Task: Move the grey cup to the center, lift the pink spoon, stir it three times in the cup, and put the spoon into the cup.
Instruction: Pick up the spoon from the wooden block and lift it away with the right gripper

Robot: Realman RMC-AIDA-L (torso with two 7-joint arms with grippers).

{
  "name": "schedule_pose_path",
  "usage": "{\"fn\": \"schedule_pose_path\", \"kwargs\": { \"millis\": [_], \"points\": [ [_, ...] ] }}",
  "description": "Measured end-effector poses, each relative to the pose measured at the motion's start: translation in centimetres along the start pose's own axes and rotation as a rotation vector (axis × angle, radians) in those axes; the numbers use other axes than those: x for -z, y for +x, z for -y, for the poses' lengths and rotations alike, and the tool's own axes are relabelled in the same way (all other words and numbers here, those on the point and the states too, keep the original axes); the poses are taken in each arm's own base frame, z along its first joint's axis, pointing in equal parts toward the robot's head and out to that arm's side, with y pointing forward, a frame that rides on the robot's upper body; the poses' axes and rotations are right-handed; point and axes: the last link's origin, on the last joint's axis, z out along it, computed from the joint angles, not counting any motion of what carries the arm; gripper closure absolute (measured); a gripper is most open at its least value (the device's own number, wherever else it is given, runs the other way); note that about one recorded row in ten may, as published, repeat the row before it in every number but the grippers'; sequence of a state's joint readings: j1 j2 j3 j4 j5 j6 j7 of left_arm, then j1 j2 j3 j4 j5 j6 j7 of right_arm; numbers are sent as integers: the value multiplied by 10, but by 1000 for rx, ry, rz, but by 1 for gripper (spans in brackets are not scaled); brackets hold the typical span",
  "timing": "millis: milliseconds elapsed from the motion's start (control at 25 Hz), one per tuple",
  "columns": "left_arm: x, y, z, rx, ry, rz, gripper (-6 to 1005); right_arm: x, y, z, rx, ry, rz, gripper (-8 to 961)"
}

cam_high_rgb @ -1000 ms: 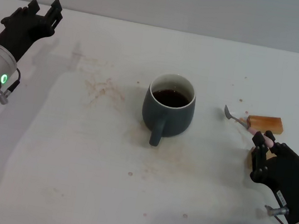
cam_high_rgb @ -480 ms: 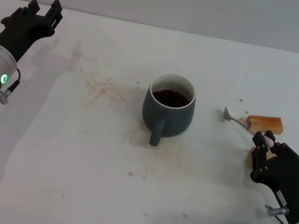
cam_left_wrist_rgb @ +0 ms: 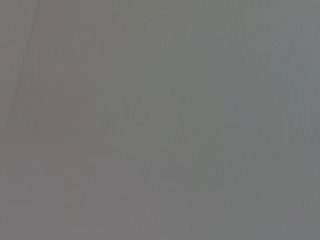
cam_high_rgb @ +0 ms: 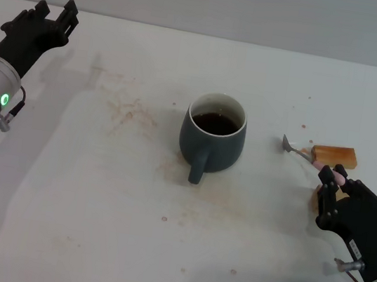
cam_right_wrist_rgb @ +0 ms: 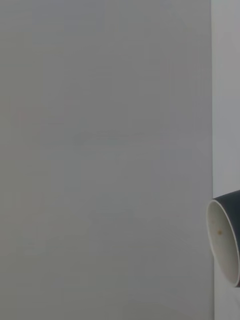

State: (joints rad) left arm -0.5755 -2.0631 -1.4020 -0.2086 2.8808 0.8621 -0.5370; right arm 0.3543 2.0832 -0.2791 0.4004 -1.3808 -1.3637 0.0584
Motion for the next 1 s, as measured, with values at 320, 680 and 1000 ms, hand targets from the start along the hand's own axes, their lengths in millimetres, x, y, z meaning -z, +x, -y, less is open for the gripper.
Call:
{"fn": "schedule_pose_path", "kwargs": {
  "millis": [320, 680, 1000],
  "points": [
    [1, 0, 1, 0, 2, 1, 451, -1, -3, 0, 5, -5, 20, 848],
    [1, -1, 1, 0, 2, 2, 451, -2, -7, -1, 12, -13, 42, 849],
    [1, -1, 1, 0, 2, 2, 451, -4, -11, 0, 15, -13, 69, 848]
  ]
}}
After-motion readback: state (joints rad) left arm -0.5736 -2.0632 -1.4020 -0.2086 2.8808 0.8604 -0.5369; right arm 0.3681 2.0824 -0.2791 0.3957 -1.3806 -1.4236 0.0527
